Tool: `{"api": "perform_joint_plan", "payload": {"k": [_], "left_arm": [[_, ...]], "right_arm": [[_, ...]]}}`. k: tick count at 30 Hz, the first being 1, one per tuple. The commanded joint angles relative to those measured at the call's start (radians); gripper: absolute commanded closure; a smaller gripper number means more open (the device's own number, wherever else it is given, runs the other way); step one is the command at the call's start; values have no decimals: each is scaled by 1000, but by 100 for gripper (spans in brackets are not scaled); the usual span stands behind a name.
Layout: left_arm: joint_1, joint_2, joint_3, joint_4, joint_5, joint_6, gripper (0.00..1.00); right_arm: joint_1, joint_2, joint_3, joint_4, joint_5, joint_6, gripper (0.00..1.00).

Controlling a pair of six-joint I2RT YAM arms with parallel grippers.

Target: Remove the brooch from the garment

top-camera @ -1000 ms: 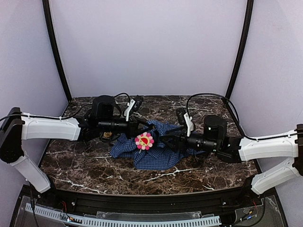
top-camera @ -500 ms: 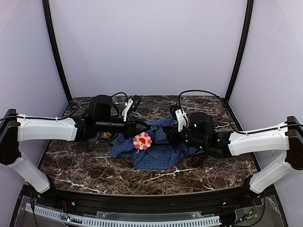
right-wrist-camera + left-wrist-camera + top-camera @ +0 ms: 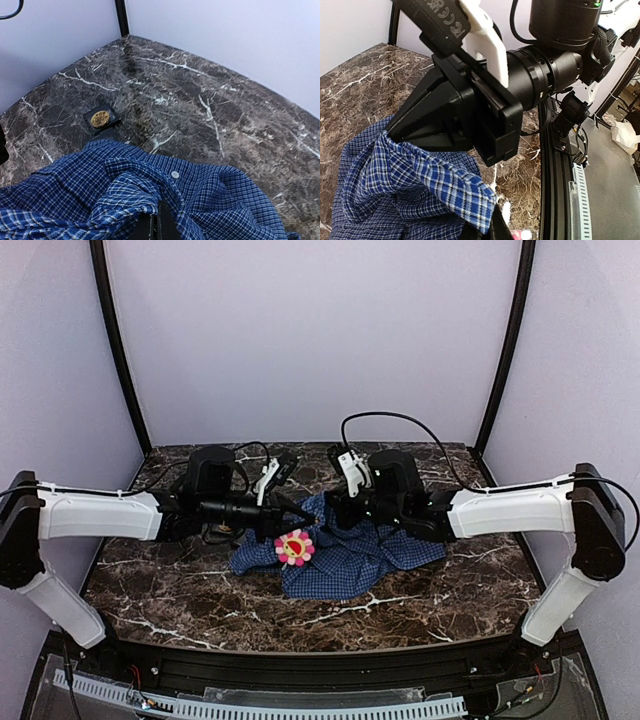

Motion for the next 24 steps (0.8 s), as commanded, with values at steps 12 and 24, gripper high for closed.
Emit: {"api": "perform_joint_plan", "payload": {"k": [12, 24], "left_arm": [[-11, 132, -44, 300, -151, -164, 99], [-11, 97, -39, 276, -234, -170, 99]], "right_arm": [[-88, -267, -173, -6, -82, 255, 39], [-53, -222, -291, 240, -351, 343, 44]]}}
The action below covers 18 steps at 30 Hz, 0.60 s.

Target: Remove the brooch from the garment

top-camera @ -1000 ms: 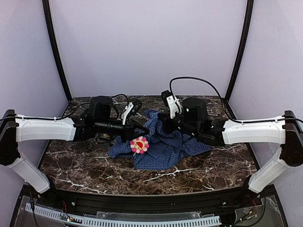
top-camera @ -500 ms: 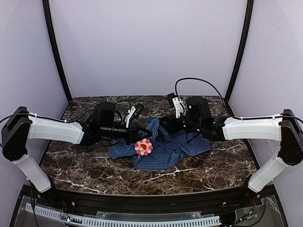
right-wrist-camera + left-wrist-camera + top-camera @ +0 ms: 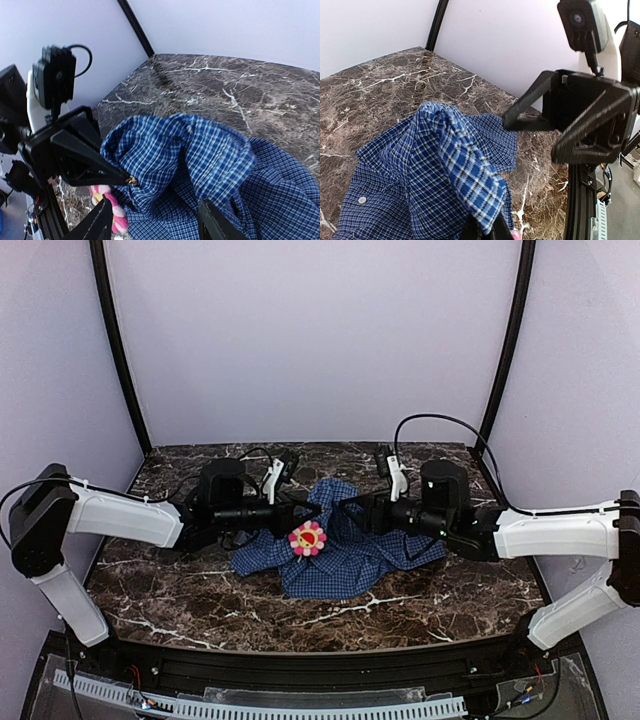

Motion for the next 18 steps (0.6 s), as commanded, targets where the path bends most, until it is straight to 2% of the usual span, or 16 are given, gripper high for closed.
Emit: {"api": "perform_joint_plan", "payload": {"k": [1, 4, 9, 15, 18], "left_arm": [[-3, -48, -9, 6, -34, -14, 98], [-3, -59, -6, -15, -23, -16, 93], [-3, -84, 1, -68, -9, -9, 70], [-3, -98, 1, -161, 9, 27, 61], [-3, -97, 8, -197, 29, 34, 52]], "right_arm": [[9, 68, -15, 134, -154, 38, 44], [12, 110, 4, 143, -182, 35, 49], [15, 118, 0, 156, -161, 32, 52], [15, 113, -6, 136, -125, 25, 53], [16, 125, -8, 141, -123, 26, 54]]}}
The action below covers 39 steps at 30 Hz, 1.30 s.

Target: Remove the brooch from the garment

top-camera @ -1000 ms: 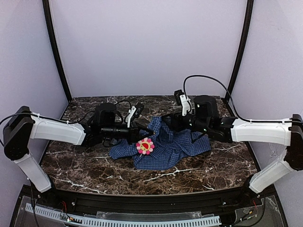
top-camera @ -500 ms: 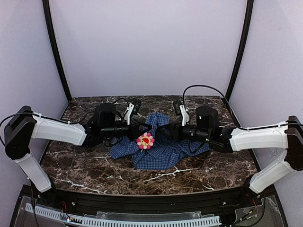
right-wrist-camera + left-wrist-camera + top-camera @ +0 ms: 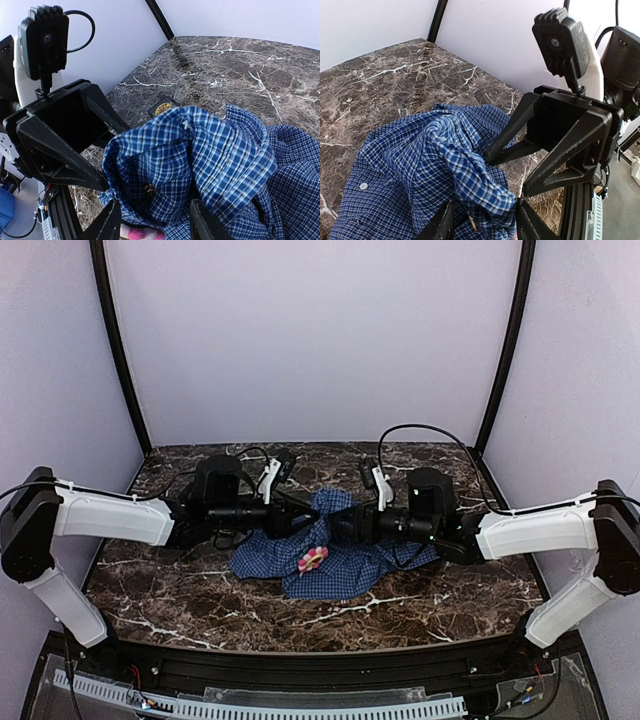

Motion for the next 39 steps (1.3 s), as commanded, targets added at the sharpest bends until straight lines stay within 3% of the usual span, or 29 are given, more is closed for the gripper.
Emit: {"api": "perform_joint_plan", "payload": {"k": [1, 9, 14, 20, 25, 32, 34, 39], "left_arm": [[-3, -33, 10, -91, 44, 26, 50], [-36, 8, 42, -169, 67, 68, 25], [-64, 34, 68, -208, 47, 85, 20], [-88, 76, 82, -213, -1, 67, 15], [-92, 119, 109, -218, -73, 43, 26], [-92, 111, 110, -175, -1, 50, 89], [-85, 87, 109, -174, 33, 58, 98], [-46, 19, 120, -187, 117, 80, 99]], "right_arm": [[6, 6, -1, 41, 19, -2, 54], [6, 45, 10, 61, 6, -3, 64], [7, 74, 26, 70, -3, -2, 73], [9, 93, 34, 82, -9, 0, 92], [13, 93, 41, 78, -5, -4, 99], [12, 74, 52, 36, 59, -42, 100], [8, 59, 65, 7, 100, -67, 100], [-30, 27, 105, -38, 130, -137, 100]]}}
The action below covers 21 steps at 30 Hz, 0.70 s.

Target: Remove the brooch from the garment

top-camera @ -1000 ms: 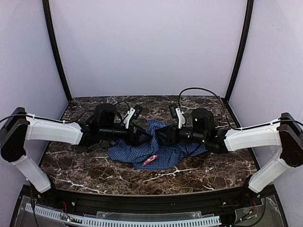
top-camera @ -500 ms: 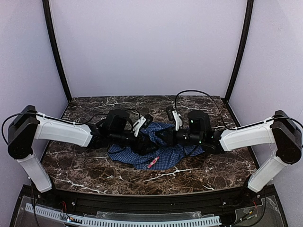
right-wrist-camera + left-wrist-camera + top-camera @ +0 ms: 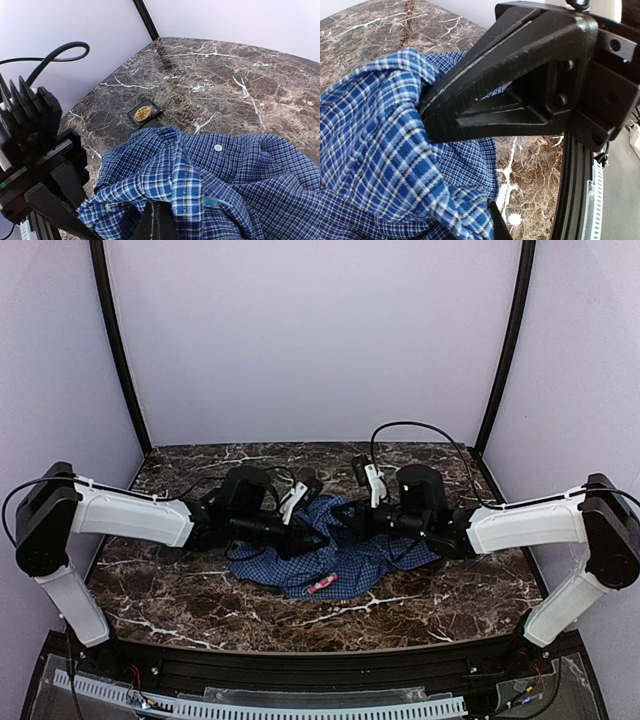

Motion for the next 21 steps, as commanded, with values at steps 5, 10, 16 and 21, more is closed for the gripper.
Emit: {"api": "perform_joint_plan", "payload": {"k": [5, 10, 16, 21], "left_arm": [[59, -124, 90, -60, 162, 93, 99], [138, -127, 177, -109, 277, 88, 99], [183, -80, 473, -350, 414, 95, 99], [224, -2, 752, -404, 536, -81, 99]], "right_arm": [[-72, -39, 132, -47, 22, -134, 100], [-151, -25, 253, -96, -81, -118, 87], [-166, -26, 556, -438, -198, -167, 36], [-175, -48, 701, -675, -364, -104, 22]]}}
